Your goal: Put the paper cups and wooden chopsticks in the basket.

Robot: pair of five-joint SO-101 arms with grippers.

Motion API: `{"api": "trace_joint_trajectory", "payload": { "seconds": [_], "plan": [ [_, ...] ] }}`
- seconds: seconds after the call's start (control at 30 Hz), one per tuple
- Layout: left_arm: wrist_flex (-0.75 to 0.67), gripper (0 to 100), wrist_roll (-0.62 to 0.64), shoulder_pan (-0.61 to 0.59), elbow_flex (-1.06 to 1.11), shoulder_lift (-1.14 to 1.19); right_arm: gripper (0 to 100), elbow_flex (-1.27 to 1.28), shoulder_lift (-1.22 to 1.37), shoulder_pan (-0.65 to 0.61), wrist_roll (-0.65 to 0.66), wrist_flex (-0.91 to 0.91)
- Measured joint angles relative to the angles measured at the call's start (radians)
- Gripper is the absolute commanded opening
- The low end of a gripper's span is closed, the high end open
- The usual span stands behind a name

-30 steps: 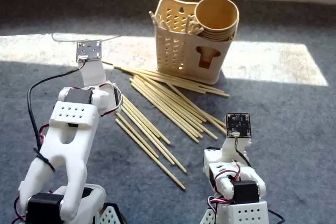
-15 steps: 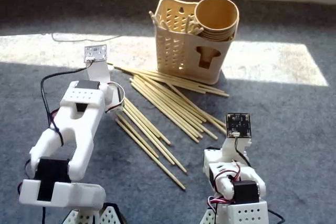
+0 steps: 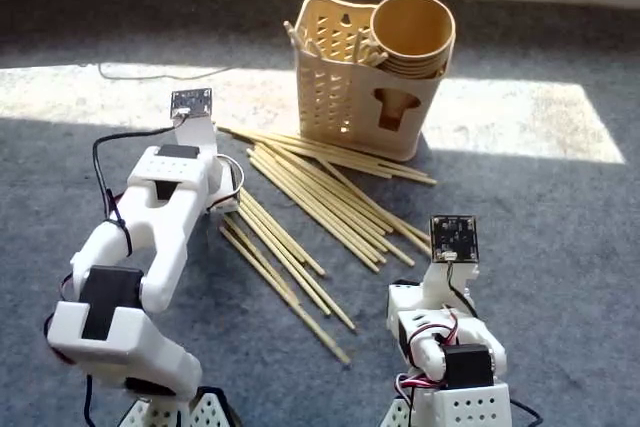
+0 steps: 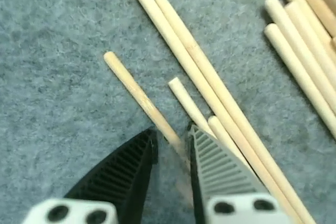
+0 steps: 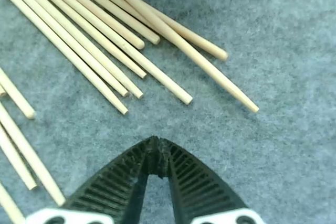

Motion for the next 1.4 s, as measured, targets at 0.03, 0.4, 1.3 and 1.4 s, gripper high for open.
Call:
{"api": "trace_joint_trajectory", "payload": {
  "seconds": [0.03, 0.4, 1.3, 1.4],
  "plan": [
    [0.0, 1, 0.0, 0.0, -0.003, 0.003, 0.5, 0.0, 0.0, 0.0, 0.0, 0.0],
    [0.046, 1, -0.002, -0.006, -0.061, 0.005, 0.5, 0.0, 0.0, 0.0, 0.0, 0.0],
    [0.539, 1, -0.002, 0.014, -0.582, 0.006, 0.5, 0.0, 0.0, 0.0, 0.0, 0.0],
    [0.594, 1, -0.002, 0.015, -0.695, 0.006, 0.5, 0.0, 0.0, 0.0, 0.0, 0.0]
  ]
}}
